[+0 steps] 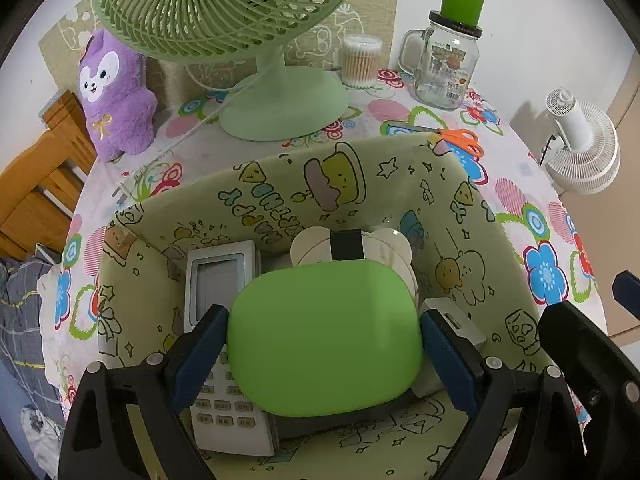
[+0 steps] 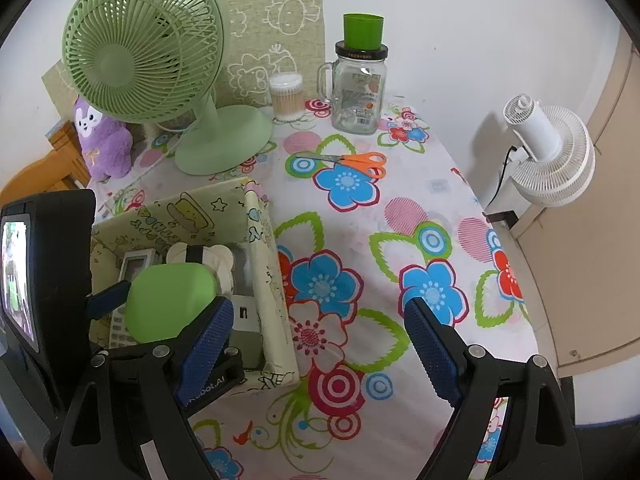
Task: Organize rigid objects
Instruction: 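Lower the green lid into the fabric box and open the left tool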
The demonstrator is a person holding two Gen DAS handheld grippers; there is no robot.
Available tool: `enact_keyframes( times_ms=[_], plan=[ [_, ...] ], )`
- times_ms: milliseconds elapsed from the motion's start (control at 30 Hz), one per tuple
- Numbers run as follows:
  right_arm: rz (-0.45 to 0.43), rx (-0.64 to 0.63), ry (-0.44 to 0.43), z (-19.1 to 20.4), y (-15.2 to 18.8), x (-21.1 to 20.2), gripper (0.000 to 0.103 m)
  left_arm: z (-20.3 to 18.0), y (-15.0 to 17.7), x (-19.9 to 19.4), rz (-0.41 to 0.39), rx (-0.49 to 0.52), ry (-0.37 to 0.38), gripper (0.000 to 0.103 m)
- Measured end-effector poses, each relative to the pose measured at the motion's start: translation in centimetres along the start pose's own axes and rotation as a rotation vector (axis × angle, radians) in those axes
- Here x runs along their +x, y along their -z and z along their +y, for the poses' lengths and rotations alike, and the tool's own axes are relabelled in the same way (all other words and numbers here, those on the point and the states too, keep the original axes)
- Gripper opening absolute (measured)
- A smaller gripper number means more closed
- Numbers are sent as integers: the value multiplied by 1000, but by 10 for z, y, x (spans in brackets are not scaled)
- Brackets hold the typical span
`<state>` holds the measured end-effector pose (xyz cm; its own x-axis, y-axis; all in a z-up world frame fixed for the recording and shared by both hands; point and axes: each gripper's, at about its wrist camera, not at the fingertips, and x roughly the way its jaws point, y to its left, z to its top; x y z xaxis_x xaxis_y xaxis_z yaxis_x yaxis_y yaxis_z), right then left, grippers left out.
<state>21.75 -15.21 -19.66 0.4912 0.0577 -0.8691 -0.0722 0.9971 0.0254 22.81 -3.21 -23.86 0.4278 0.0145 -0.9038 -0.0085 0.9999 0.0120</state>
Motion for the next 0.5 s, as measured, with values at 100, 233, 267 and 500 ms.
enact_keyframes(
  times_ms=[100, 233, 267, 500],
  plan=[
    [-6, -10, -4, 2, 0, -2, 89, 1, 2, -2, 10, -4, 13, 100],
    [-14, -22, -16, 5, 0, -8, 89, 3, 5, -10, 2, -16, 7, 103],
    [-18, -27, -21, 6, 0, -10, 89, 4, 6, -13, -2, -18, 5, 103],
    [-48, -57, -51, 12, -1, -26, 89, 7, 11, -40, -43, -26, -13, 103]
  ],
)
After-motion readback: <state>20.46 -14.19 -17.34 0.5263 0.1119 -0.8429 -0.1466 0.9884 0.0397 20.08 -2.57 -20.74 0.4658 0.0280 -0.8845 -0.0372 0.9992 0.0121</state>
